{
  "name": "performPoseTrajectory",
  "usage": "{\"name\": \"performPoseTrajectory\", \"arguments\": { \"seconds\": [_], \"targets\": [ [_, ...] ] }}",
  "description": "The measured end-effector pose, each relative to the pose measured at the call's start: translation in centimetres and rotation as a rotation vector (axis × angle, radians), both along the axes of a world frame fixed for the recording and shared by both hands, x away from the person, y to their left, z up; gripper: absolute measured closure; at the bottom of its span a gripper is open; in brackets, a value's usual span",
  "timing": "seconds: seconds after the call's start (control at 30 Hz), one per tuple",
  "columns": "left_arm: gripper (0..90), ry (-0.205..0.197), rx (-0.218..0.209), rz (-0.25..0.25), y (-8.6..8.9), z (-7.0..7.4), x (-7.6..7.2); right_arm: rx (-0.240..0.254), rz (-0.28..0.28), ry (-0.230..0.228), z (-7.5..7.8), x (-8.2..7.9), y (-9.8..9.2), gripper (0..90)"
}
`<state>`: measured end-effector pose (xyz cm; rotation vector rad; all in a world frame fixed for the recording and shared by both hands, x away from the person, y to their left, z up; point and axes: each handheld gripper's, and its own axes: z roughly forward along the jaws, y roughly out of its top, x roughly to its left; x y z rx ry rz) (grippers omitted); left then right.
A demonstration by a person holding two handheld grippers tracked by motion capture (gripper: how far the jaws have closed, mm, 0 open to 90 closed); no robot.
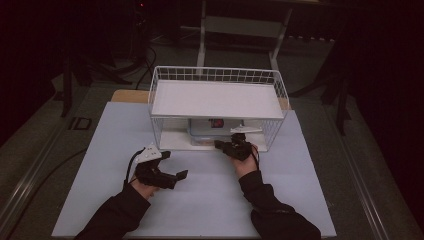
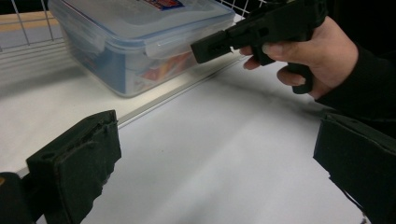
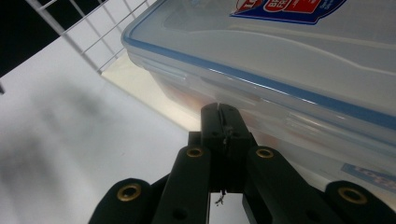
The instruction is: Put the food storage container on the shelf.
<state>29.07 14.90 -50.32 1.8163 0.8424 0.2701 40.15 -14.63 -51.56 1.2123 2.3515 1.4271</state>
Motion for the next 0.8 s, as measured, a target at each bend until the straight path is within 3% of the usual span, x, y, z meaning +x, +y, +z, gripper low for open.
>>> {"name": "performPoseTrajectory", "arguments": {
  "seconds": [0.37, 0.47, 0.7, 0.73, 0.77, 0.8],
  "targets": [
    [0.7, 0.005, 0.000, -0.001, 0.1, -0.1, 0.1, 0.017, -0.022, 0.010, 0.0, 1.4, 0.2, 89.8],
    [0.7, 0.005, -0.004, 0.000, 0.2, -0.1, 0.0, 0.045, -0.025, 0.026, 0.0, 1.3, 0.1, 88.9],
    [0.7, 0.000, -0.006, -0.004, 0.1, 0.2, -0.2, 0.040, 0.011, -0.002, 0.6, -0.1, 0.0, 75.0],
    [0.7, 0.005, -0.009, -0.006, 0.1, 0.2, -0.2, 0.055, 0.012, -0.010, 0.8, -0.6, -0.4, 65.2],
    [0.7, 0.005, -0.009, -0.006, 0.1, 0.2, -0.2, 0.055, 0.012, -0.010, 0.8, -0.6, -0.4, 65.2],
    [0.7, 0.007, -0.017, -0.009, 0.2, 0.2, -0.2, 0.054, 0.010, -0.027, 1.0, -1.2, -0.7, 57.1]
  ]
}}
